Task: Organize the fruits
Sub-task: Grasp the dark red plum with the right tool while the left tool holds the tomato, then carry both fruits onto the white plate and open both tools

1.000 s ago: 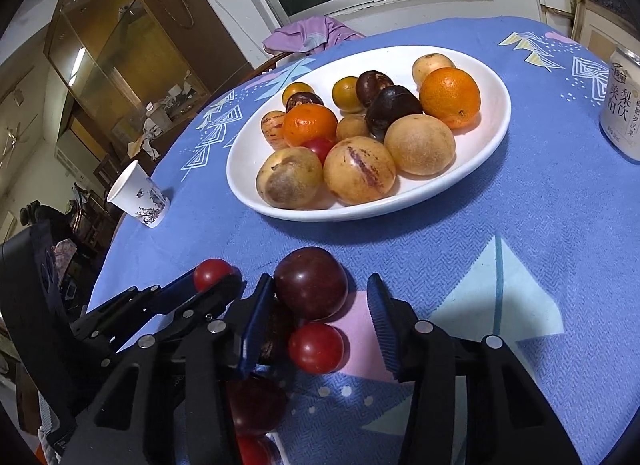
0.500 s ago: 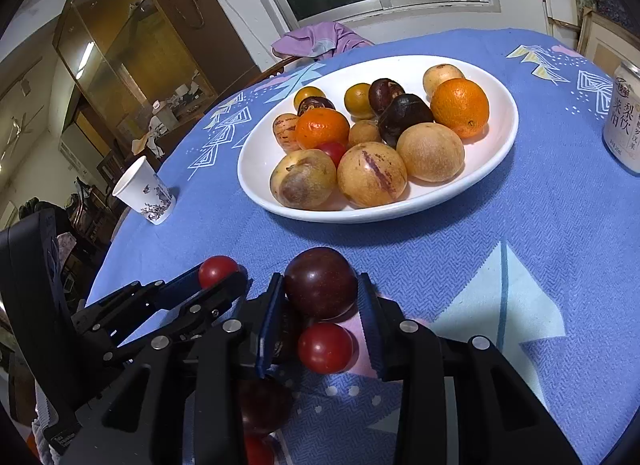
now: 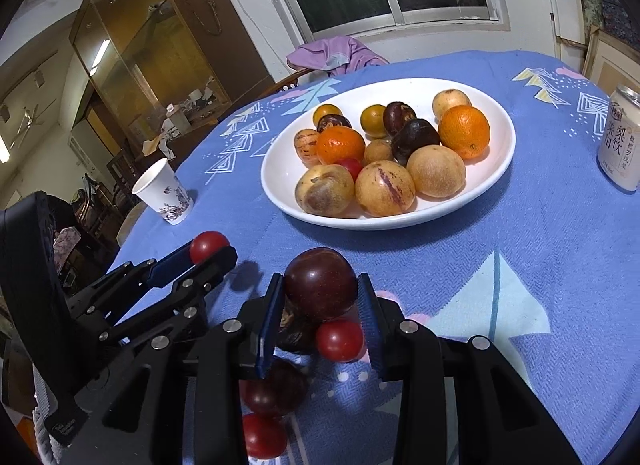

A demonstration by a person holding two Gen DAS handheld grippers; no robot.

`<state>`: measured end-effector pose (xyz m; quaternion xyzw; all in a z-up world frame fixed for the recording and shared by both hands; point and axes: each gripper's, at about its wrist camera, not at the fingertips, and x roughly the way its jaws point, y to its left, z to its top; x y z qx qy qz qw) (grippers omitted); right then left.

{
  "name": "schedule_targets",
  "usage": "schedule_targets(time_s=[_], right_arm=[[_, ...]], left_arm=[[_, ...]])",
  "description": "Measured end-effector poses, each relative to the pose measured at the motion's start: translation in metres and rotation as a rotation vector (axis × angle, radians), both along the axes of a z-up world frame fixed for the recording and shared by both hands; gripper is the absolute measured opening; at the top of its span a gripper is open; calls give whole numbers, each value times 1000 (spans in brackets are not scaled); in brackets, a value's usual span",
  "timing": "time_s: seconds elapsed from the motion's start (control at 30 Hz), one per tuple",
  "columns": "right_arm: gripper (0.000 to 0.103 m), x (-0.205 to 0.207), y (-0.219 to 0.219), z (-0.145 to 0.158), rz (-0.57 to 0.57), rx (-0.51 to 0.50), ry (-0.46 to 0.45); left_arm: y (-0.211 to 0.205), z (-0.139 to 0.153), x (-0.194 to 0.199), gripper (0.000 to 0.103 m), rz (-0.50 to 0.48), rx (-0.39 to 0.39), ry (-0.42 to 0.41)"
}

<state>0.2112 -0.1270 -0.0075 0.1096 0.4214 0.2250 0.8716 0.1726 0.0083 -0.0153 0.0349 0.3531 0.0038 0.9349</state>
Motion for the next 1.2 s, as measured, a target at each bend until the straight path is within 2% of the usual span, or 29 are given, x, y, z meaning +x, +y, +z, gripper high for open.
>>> schedule_targets(time_s=[0.27, 0.53, 0.7, 0.8, 1.0, 1.17, 1.2], right_arm=[[37, -17, -12, 24, 5, 32, -69], [37, -18, -41, 43, -57, 83, -110], [37, -4, -57, 58, -102, 92, -135], [37, 13, -57, 64, -112, 63, -145], [37, 58, -45, 53, -107, 44, -104], [37, 83, -29, 34, -115, -22, -92], [38, 88, -26, 31, -118, -41, -92]], left_arm=[[0, 16, -10, 30, 22, 43, -77], [-2, 28, -10, 30, 33, 69, -120], [-11, 41, 7, 30, 26, 82, -136], [-23, 46, 24, 30, 7, 96, -141], [-37, 37, 61, 31, -8, 78, -114], [-40, 17, 90, 31, -3, 59, -80], [-40, 14, 94, 34, -1, 57, -76]])
